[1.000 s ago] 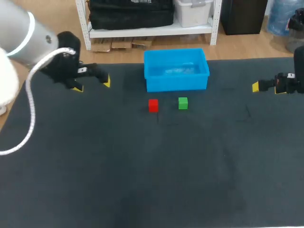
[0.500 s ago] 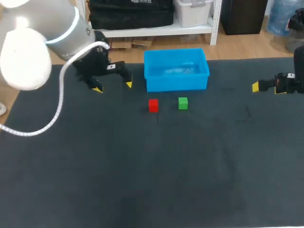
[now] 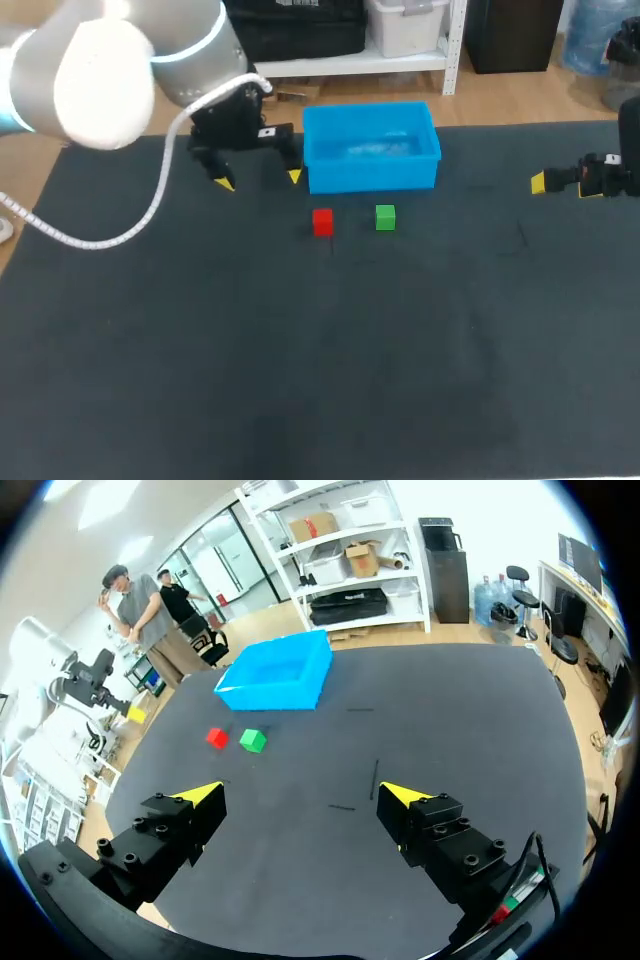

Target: Use the left arm to pick the red cube and place it into the blue plastic box first, then use the right arm to grasp the green cube and put it into the same blue plastic box after the first action is fully finished.

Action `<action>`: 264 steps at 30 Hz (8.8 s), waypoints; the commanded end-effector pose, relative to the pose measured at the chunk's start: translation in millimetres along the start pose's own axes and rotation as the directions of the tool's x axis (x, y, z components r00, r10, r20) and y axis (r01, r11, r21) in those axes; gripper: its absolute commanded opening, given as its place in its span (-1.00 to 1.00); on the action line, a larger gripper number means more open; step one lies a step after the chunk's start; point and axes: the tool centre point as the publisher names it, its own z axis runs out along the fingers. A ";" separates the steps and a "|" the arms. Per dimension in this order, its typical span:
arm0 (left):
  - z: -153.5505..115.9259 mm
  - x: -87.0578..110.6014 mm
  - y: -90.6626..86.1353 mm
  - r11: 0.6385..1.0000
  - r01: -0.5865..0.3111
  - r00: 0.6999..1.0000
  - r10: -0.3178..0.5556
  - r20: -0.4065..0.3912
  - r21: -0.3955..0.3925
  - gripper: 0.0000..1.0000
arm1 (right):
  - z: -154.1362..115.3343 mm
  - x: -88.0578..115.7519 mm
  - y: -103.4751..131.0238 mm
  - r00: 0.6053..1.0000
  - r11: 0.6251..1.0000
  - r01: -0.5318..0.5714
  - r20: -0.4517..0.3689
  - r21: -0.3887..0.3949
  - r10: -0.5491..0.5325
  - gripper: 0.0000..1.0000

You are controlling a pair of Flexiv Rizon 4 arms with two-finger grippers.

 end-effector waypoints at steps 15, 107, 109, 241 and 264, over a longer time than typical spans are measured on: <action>21.9 -21.4 -26.7 0.995 -0.018 0.998 0.012 -0.060 -0.096 1.00 | 0.0 -0.2 0.1 1.000 1.000 0.000 -0.001 0.002 0.000 1.00; 123.2 -20.4 -42.4 0.980 -0.006 0.944 -0.061 -0.323 -0.201 1.00 | 0.0 -0.2 0.1 1.000 1.000 0.000 -0.001 0.002 0.000 1.00; 125.0 -19.3 -42.1 0.980 -0.003 0.943 -0.064 -0.327 -0.201 1.00 | 0.0 -0.2 0.1 1.000 1.000 0.000 -0.001 0.002 0.000 1.00; 80.1 -47.9 -30.6 0.981 -0.086 0.960 0.034 -0.276 -0.177 -1.00 | 0.0 -0.2 0.1 1.000 1.000 0.000 -0.001 0.002 0.000 1.00; 43.8 -90.2 -50.1 0.977 -0.155 0.977 0.129 -0.172 -0.146 -1.00 | 0.0 -0.2 0.1 1.000 1.000 0.000 -0.001 0.002 0.000 1.00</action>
